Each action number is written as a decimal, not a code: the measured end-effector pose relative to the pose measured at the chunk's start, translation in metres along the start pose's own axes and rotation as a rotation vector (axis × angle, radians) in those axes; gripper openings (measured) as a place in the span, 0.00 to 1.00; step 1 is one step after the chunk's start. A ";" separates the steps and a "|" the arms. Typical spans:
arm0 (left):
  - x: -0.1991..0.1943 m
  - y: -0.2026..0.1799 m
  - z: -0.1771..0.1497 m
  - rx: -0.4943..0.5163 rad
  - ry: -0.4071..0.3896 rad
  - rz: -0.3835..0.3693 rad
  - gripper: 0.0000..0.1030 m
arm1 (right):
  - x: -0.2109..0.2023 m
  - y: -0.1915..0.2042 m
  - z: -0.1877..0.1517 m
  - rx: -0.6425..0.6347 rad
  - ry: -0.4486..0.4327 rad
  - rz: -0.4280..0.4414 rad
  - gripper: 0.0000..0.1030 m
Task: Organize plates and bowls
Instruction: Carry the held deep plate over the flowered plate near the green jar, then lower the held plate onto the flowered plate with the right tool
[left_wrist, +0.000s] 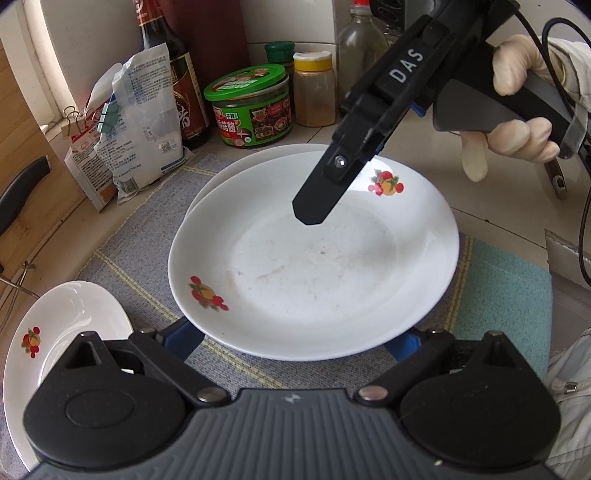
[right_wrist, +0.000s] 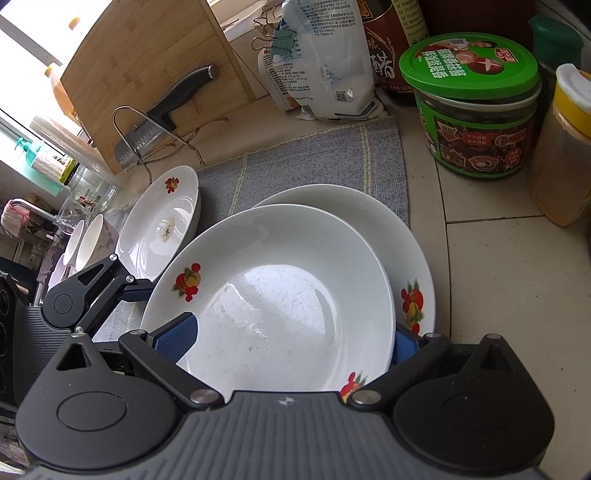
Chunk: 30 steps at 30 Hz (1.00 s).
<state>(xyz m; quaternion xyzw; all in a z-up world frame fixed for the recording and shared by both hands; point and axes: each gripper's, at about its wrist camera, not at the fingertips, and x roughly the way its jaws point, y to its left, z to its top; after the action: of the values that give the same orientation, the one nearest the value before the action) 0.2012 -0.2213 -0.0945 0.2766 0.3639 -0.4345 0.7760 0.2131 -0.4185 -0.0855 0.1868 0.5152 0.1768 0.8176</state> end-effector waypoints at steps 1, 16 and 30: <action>0.000 0.000 0.000 0.001 -0.001 0.000 0.96 | 0.000 0.001 0.000 -0.001 0.000 -0.005 1.00; -0.006 0.004 -0.003 0.009 -0.061 -0.028 0.97 | -0.013 0.006 -0.005 0.032 -0.045 -0.100 1.00; -0.007 0.009 -0.004 -0.042 -0.093 -0.061 0.97 | -0.012 0.026 -0.012 0.020 -0.062 -0.249 1.00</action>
<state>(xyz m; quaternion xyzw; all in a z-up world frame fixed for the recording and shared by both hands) 0.2054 -0.2105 -0.0902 0.2286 0.3446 -0.4629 0.7841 0.1947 -0.4007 -0.0682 0.1350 0.5107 0.0630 0.8467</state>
